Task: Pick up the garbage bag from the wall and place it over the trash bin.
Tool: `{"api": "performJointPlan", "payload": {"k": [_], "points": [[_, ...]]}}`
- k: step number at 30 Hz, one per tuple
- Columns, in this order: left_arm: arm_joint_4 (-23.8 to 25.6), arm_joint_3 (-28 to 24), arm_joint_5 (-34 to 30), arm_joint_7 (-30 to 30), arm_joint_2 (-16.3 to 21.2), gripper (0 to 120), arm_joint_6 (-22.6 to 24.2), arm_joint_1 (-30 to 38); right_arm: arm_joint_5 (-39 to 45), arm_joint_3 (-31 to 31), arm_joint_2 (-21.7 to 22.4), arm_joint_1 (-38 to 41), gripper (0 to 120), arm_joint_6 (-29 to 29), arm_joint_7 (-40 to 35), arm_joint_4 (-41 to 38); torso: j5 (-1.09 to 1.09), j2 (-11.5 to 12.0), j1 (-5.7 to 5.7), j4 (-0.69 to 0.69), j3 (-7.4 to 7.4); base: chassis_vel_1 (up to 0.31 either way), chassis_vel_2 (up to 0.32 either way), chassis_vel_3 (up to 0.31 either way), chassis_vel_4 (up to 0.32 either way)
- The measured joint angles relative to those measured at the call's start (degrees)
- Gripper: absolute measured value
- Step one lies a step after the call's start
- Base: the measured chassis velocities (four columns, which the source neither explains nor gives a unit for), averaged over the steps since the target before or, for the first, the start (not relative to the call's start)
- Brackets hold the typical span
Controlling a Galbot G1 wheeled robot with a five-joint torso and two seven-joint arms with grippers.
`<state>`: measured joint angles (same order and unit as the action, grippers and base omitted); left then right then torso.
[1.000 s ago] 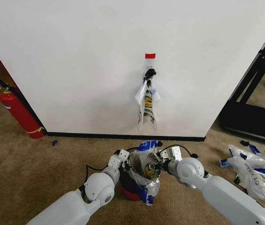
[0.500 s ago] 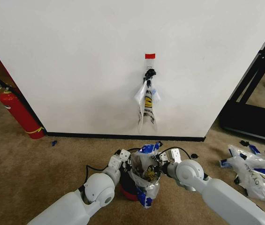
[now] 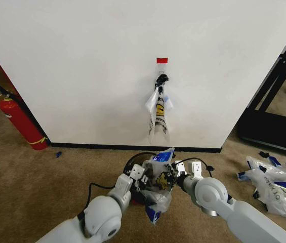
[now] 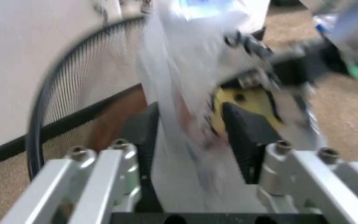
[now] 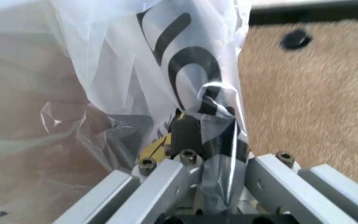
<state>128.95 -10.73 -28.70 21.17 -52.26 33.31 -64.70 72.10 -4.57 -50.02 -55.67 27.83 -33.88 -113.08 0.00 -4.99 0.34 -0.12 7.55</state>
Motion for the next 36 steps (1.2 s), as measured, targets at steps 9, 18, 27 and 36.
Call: {"api": "performJointPlan", "payload": {"k": [9,18,27,36], "points": [[4.16,8.47,17.23,-9.85,3.55,79,-14.87,-6.19,2.82,4.37,-0.16,-3.36,0,-1.36,-6.30,-3.60,0.00,0.00,0.00,0.00,0.00,0.000,0.000,0.000,0.000],[-8.67,7.91,35.54,-31.68,5.10,100,-35.82,6.20,3.01,2.08,0.37,-2.57,0,0.28,-6.90,-4.60,0.01,0.00,0.00,0.02,0.01,0.000,0.000,0.000,0.000],[-15.28,-2.79,36.45,-33.38,3.69,100,-36.66,19.36,2.30,1.62,2.10,-2.74,0,1.05,-6.38,-4.87,0.01,0.00,0.00,-0.01,0.01,0.000,0.000,0.000,0.000],[-18.13,-10.34,32.56,-29.95,1.50,96,-32.44,23.86,1.90,2.26,2.65,-2.81,0,1.26,-5.65,-4.98,0.01,0.00,0.00,0.00,0.01,0.000,0.000,0.000,0.000]]}}
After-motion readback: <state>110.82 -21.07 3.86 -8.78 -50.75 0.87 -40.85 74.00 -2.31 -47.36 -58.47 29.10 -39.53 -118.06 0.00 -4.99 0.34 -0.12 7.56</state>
